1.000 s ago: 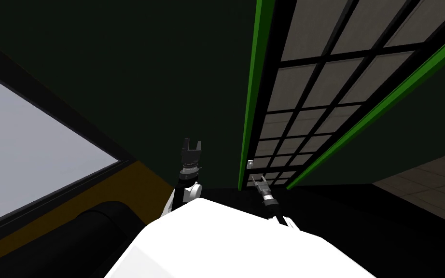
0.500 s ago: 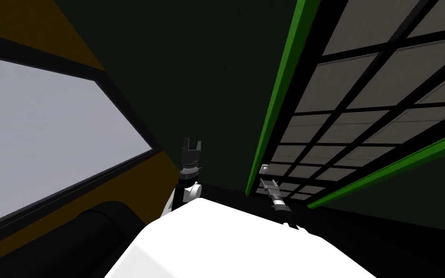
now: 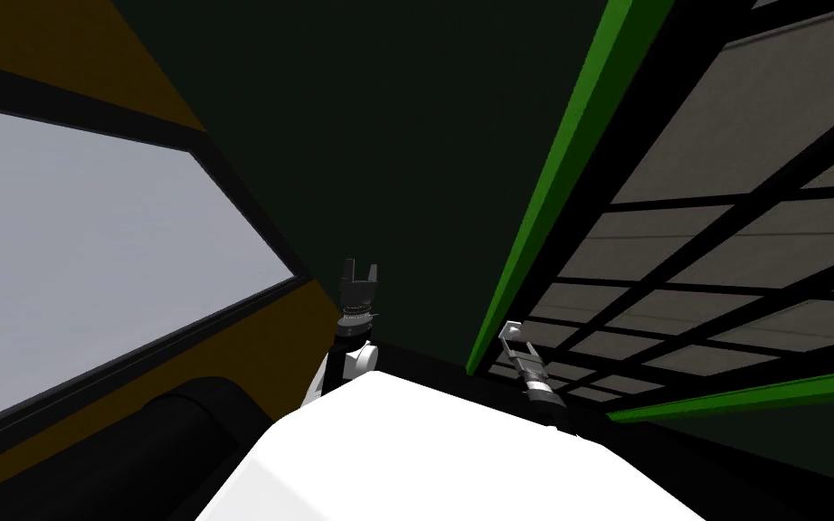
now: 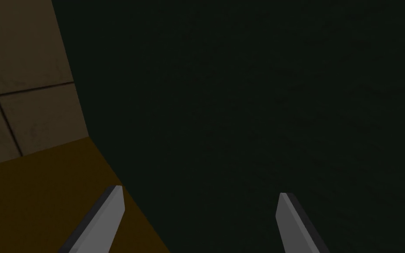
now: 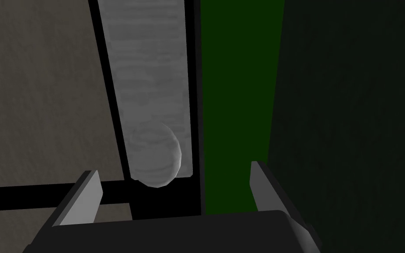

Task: Pull the door open

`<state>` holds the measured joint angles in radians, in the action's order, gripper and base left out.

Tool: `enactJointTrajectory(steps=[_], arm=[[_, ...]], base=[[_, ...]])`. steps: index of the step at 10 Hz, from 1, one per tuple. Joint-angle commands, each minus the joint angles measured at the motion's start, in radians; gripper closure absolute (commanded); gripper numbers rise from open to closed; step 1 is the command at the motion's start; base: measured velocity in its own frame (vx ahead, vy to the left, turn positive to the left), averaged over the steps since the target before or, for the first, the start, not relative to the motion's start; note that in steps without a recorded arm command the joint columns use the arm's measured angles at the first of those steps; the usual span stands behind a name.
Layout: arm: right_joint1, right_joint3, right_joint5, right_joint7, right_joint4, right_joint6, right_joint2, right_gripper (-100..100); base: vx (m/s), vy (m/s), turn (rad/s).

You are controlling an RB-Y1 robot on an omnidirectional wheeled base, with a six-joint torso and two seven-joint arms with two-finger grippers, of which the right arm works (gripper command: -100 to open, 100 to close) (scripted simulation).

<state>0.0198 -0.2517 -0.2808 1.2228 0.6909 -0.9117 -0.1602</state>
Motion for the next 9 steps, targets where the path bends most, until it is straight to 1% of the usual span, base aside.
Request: enactJointTrajectory(steps=[1,2,4,5,6,9], arm=[[0.007,-0.025,0.016,-0.005,-0.001,0.003,-0.013,-100],[0.007,-0.025,0.016,-0.005,-0.001,0.003,-0.013,-100],[0.006,-0.060,0.038,-0.006,-0.022,-0.007,-0.032,-100],[-0.009,-0.053,0.034,-0.002,-0.043,-0.015,-0.031,-100],[-0.009,-0.053,0.034,-0.002,-0.043,-0.015,-0.031,100],[-0.009,-0.053,0.034,-0.002,-0.043,-0.015,-0.031,100]], base=[[0.045,0.003,0.275],[0.063,-0.014,0.149],[0.097,-0.030,0.203],[0.049,-0.029,0.041],[-0.013,0.009,-0.036],[-0.010,0.000,-0.010]])
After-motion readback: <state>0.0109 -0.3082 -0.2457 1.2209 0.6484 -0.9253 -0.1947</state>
